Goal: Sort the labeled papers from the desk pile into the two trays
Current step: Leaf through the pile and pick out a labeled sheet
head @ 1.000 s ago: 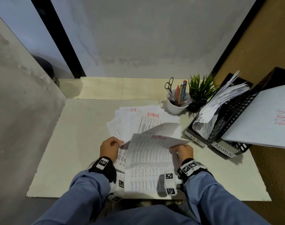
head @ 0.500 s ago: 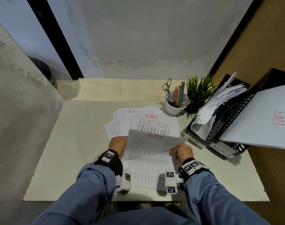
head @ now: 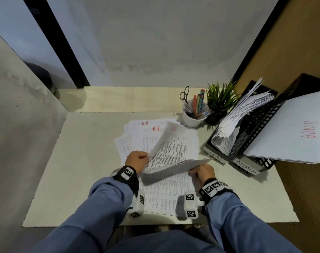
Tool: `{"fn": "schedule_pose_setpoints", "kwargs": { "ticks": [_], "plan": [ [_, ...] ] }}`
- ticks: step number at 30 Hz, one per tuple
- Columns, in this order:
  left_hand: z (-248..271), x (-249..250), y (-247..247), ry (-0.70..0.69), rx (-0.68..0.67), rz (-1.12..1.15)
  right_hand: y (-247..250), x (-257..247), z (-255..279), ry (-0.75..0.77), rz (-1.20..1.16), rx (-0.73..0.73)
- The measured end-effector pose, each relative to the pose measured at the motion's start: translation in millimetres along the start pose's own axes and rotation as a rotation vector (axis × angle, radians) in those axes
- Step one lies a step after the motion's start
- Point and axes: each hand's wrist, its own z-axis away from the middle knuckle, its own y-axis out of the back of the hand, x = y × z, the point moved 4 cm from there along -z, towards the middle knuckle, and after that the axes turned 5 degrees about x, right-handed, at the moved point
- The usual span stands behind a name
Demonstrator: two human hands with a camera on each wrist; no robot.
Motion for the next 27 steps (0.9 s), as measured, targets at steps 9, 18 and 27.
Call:
{"fn": "schedule_pose_setpoints", "kwargs": {
  "ticks": [9,18,27],
  "plan": [
    [5.8,-21.9,13.3,0.233,0.039,0.227,10.9,-15.5,7.7,0.026,0.052,0.131],
    [29.0,4.2,12.5,0.137,-0.041,0.752,-21.6,-50.1,40.5,0.153,-0.089,-0.154],
    [48.0,91.4,59.2,-0.323,0.354,0.626,-30.8,-133.8,113.2,0.789,-0.139,-0.112]
  ]
}}
